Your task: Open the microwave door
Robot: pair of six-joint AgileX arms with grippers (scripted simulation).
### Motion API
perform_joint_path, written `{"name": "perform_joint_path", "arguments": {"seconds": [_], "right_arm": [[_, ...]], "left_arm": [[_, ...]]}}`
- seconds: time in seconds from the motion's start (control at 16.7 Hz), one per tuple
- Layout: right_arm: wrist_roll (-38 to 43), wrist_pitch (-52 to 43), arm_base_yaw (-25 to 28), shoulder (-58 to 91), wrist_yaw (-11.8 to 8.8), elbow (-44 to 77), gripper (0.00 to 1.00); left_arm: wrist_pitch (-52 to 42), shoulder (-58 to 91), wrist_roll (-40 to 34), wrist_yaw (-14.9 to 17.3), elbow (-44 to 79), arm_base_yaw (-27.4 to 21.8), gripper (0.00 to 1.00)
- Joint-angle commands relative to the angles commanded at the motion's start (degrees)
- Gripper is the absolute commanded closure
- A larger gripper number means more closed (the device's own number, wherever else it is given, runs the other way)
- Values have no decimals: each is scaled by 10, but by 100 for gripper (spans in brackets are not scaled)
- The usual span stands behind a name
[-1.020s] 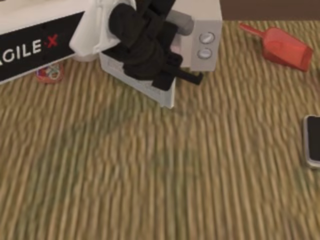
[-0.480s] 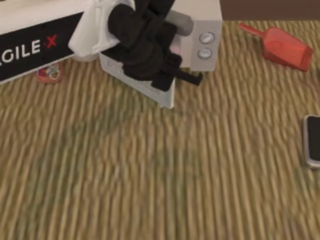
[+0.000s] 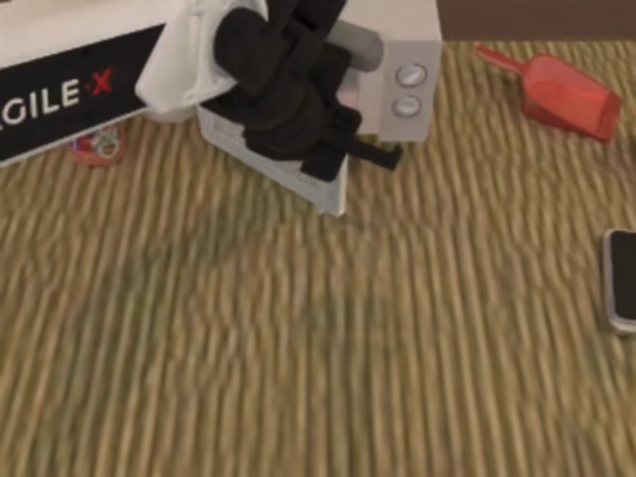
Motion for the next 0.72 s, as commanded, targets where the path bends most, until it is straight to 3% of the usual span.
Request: {"name": "perform_joint_path", "arguments": {"seconds": [0.72], "right_arm": [[0, 0, 0, 0, 0, 0, 0]], "left_arm": [[2, -8, 15, 12, -13, 3, 100]]}}
